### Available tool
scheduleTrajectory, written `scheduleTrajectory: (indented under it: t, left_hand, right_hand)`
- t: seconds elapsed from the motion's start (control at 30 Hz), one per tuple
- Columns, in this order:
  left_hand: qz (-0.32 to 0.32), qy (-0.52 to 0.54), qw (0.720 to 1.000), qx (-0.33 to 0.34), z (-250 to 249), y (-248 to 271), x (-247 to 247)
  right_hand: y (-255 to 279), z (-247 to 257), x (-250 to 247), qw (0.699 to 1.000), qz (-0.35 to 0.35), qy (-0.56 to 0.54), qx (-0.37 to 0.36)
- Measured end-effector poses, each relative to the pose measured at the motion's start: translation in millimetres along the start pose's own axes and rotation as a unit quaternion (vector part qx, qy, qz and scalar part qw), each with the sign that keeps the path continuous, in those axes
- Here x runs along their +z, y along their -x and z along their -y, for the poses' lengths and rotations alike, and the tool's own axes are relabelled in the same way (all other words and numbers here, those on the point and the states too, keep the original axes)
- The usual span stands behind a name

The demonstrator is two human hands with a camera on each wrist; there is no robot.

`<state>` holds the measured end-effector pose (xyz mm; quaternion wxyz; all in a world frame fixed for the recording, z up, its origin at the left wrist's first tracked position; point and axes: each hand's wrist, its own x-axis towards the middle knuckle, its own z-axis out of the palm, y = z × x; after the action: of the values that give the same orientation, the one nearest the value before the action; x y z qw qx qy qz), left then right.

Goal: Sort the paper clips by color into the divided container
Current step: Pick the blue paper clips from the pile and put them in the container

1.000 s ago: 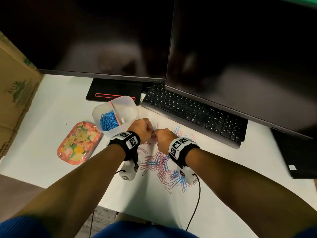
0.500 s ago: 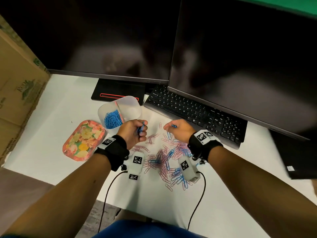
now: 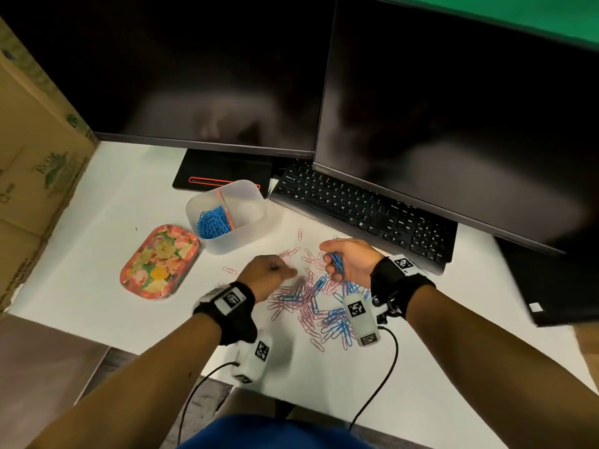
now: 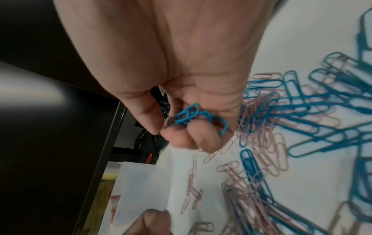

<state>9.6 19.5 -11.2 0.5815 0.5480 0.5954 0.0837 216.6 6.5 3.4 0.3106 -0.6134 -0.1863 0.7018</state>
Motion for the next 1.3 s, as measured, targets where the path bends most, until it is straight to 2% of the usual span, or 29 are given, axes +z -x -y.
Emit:
scheduleTrajectory:
  t: [0.07, 0.17, 0.2, 0.23, 0.27, 0.3, 0.4, 0.5, 0.77, 0.93, 0.97, 1.0, 1.07, 1.17, 1.23, 1.3]
  left_hand:
    - [-0.012, -0.172, 0.983, 0.061, 6, 6, 9]
    - [0.011, -0.342, 0.934, 0.100, 18, 9, 18]
    - [0.015, -0.374, 0.921, 0.108, 23, 7, 19]
    - [0.015, -0.392, 0.913, 0.113, 26, 7, 19]
    - [0.012, -0.402, 0.908, 0.114, 28, 6, 20]
    - [0.010, -0.406, 0.907, 0.115, 30, 6, 20]
    - [0.006, -0.413, 0.903, 0.118, 32, 5, 21]
    - [0.000, -0.399, 0.909, 0.124, 32, 5, 20]
    - [-0.053, -0.297, 0.943, 0.141, 30, 5, 12]
    - [-0.055, -0.204, 0.972, 0.107, 22, 6, 6]
    - [-0.059, -0.173, 0.978, 0.100, 21, 5, 4]
    - [-0.066, -0.134, 0.984, 0.094, 20, 5, 3]
    - [-0.069, -0.036, 0.994, 0.078, 16, 6, -2]
    - [-0.026, 0.105, 0.994, 0.030, 7, 11, -14]
    - [-0.004, 0.214, 0.977, -0.003, 5, 13, -21]
    - [0.026, 0.342, 0.939, -0.028, 2, 13, -27]
  right_hand:
    - [2, -5, -2, 0.999, -0.019, 0.030, 0.002]
    - [7, -15, -6, 0.990, -0.050, 0.133, -0.012]
    - [7, -20, -7, 0.976, -0.068, 0.203, -0.030]
    - [7, -24, -9, 0.949, -0.091, 0.296, -0.059]
    - [7, -28, -11, 0.907, -0.111, 0.394, -0.098]
    - [6, -31, -12, 0.867, -0.113, 0.470, -0.120]
    - [6, -37, -7, 0.784, -0.075, 0.605, -0.121]
    - [3, -37, 1, 0.723, -0.074, 0.677, -0.117]
    - [-2, -28, 11, 0.632, -0.034, 0.768, -0.098]
    - [-3, -23, 11, 0.605, -0.005, 0.793, -0.064]
    - [-1, -20, 11, 0.603, 0.001, 0.796, -0.059]
    - [1, -17, 9, 0.614, 0.001, 0.787, -0.063]
    - [5, -10, 3, 0.670, -0.005, 0.739, -0.070]
    - [12, 4, -4, 0.754, 0.007, 0.651, -0.091]
    - [15, 13, -2, 0.817, 0.012, 0.566, -0.106]
    - [16, 22, 9, 0.861, 0.011, 0.496, -0.109]
